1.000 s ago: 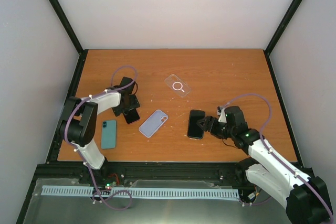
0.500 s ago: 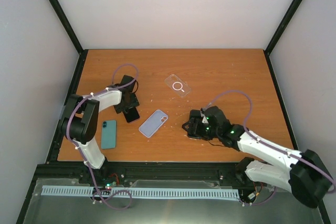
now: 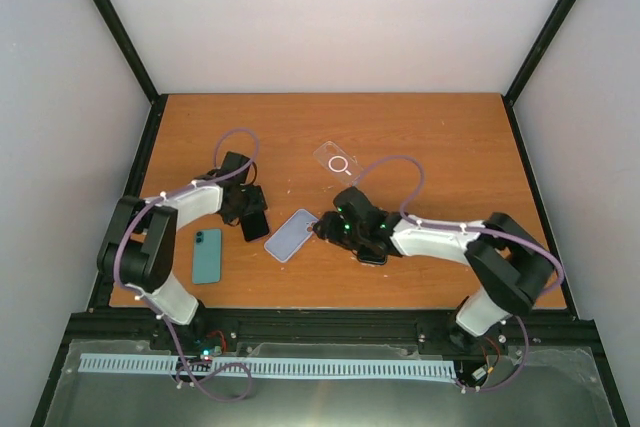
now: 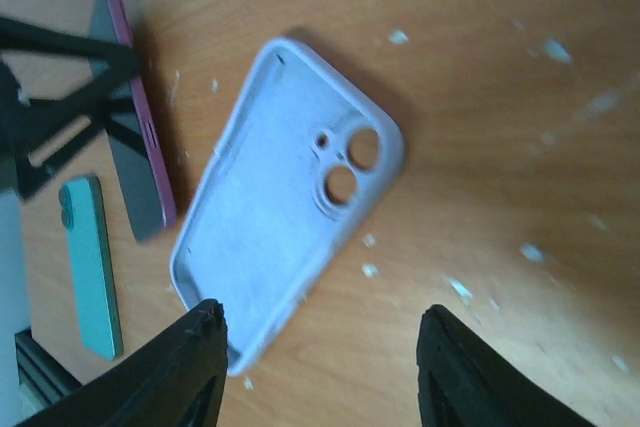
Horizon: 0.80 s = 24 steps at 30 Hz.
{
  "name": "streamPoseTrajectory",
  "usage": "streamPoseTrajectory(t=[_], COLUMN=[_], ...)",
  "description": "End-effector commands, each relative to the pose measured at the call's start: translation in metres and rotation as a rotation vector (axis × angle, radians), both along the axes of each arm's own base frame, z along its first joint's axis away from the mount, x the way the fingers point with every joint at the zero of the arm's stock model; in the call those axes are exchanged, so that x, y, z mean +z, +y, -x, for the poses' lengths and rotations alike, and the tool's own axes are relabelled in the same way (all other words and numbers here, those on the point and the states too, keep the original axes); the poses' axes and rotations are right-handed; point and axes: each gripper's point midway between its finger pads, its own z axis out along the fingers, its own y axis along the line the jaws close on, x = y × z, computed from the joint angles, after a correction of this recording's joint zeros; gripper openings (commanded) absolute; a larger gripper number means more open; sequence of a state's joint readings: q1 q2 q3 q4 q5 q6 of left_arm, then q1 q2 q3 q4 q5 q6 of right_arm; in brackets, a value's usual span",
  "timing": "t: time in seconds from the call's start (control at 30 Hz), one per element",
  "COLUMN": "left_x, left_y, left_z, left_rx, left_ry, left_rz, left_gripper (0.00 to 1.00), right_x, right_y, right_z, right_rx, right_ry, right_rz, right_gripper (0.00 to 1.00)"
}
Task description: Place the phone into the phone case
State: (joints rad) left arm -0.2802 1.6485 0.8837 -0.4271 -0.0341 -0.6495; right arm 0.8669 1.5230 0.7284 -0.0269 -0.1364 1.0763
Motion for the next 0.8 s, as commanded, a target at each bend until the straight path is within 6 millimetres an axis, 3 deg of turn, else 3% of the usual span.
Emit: streamPoseTrajectory(t=[0.0, 0.17, 0.43, 0.63, 0.77], left_x=[0.007, 0.022, 0.034, 0.036, 0.040], left_y=[-0.023, -0.038, -0.065, -0.087, -0.101], left_z=[0.016, 0.028, 0.046, 0.059, 0.066], left_rx=[-0.097, -0.183, -0.286, -0.360, -0.403], left_ry=[-0.008, -0.053, -0.085, -0.086, -0.103], left_rz=[0.139, 0.229, 0.392, 0.509, 0.565], left_gripper=[0.56, 0.54, 0.53, 0.53, 0.53], right_x=[-0.002, -0.019, -0.038, -0.045, -0.039], right_y=[0.020, 0.024, 0.024, 0.030, 0.042], right_z=[-0.023, -0.033, -0.040, -0.056, -0.065], right_rx=[-0.018, -0.048, -0.062, -0.004, 0.083], right_ry=[-0.032, -0.010, 0.002, -0.015, -0.075], right_rz=[0.025, 0.064, 0.104, 0.062, 0.034], right_gripper=[0.50, 0.40, 0.34, 0.28, 0.25])
